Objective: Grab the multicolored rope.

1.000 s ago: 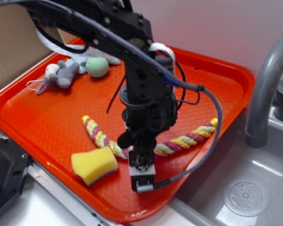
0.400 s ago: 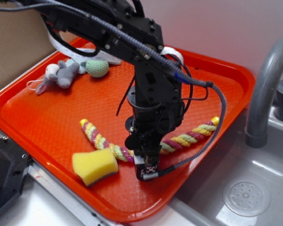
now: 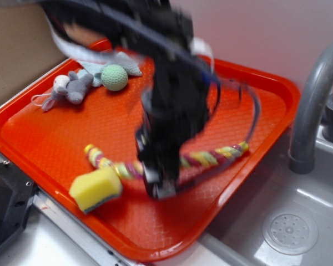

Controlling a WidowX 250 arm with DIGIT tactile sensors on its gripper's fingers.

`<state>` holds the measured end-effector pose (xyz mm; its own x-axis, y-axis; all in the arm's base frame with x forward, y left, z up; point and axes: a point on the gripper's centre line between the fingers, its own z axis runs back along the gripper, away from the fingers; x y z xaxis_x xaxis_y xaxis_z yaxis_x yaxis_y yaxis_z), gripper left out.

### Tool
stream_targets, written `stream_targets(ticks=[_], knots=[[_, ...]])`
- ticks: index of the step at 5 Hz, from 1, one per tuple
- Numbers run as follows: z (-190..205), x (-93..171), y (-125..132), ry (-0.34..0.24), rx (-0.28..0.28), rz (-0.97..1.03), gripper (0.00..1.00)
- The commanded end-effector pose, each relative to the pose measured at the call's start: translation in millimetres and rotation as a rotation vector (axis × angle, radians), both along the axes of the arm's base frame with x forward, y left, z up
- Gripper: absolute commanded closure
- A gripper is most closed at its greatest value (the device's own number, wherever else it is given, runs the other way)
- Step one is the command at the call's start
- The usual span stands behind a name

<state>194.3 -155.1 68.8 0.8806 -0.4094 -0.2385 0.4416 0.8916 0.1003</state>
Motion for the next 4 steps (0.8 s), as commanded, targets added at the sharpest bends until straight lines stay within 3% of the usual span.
stream_targets(ticks=[1,2,3,4], knots=[[100.2,18.4,52.6,-0.18,-0.006,0.347,1.0],[142.3,12.1,77.6,-0.265,-0.061,0.443,1.0],[156.0,2.9,89.5,-0.333,-0.097,0.471,1.0],[143.6,10.9,87.9,-0.307,-0.09,0.363,1.0]])
